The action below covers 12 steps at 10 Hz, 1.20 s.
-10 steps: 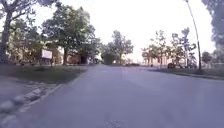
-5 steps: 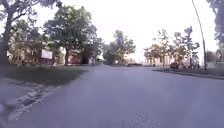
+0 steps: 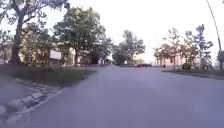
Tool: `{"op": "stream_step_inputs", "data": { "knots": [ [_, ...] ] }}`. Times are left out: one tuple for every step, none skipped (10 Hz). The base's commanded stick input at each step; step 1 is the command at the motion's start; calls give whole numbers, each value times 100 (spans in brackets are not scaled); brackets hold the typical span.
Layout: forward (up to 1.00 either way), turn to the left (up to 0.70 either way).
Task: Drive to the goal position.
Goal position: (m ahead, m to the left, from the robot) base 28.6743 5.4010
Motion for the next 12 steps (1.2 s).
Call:
{"op": "stream_step_inputs", "data": {
  "knots": [
    [50, 0],
    [50, 0],
    [50, 0],
    [50, 0],
    [50, 0],
    [50, 0],
    [50, 0],
    [50, 0],
    [50, 0],
    [50, 0],
    [50, 0],
    [50, 0]
  ]
}}
